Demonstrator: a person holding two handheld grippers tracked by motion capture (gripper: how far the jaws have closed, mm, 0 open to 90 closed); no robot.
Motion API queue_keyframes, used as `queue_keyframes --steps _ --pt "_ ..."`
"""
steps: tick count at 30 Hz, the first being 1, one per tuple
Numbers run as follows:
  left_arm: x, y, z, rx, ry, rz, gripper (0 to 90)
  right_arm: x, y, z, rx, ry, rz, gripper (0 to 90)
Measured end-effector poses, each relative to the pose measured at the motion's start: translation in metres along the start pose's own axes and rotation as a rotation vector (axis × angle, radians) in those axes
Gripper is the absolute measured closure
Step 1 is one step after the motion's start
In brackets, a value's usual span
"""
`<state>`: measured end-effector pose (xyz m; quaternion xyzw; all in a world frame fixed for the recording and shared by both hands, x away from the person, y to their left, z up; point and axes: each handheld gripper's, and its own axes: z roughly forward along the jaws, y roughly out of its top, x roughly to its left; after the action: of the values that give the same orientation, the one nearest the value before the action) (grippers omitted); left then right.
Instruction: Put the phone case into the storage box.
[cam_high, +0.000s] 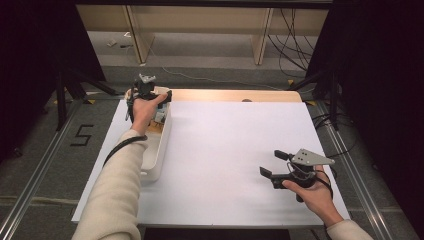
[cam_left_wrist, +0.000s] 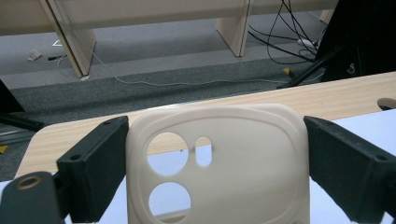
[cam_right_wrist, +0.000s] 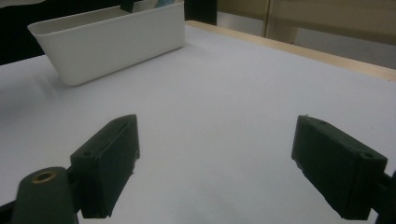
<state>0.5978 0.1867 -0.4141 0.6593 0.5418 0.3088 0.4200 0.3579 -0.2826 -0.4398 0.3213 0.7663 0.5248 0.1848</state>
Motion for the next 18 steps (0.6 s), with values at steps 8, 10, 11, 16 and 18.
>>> queue_keyframes --steps 8,10,11,16,18 --pt "0.0011 -0.0019 -0.0003 0.002 -0.006 -0.004 9.5 0.0002 0.0 0.0003 -0.001 0.002 0.0 16.0" --pt "0.0011 -0.0022 -0.0004 0.001 -0.007 -0.005 9.5 0.0002 -0.0001 0.0004 0.0 0.002 -0.001 15.9" --pt "0.0012 -0.0025 -0.0003 0.001 -0.008 -0.006 9.5 0.0002 -0.0001 0.0005 0.0 0.003 0.0 16.0" --pt "0.0017 -0.0039 -0.0007 0.003 -0.011 -0.008 9.3 0.0002 -0.0002 0.0006 0.001 0.003 -0.002 16.0" --pt "0.0018 -0.0038 -0.0007 0.004 -0.013 -0.009 9.2 0.0004 -0.0001 0.0006 0.001 0.002 -0.001 16.0"
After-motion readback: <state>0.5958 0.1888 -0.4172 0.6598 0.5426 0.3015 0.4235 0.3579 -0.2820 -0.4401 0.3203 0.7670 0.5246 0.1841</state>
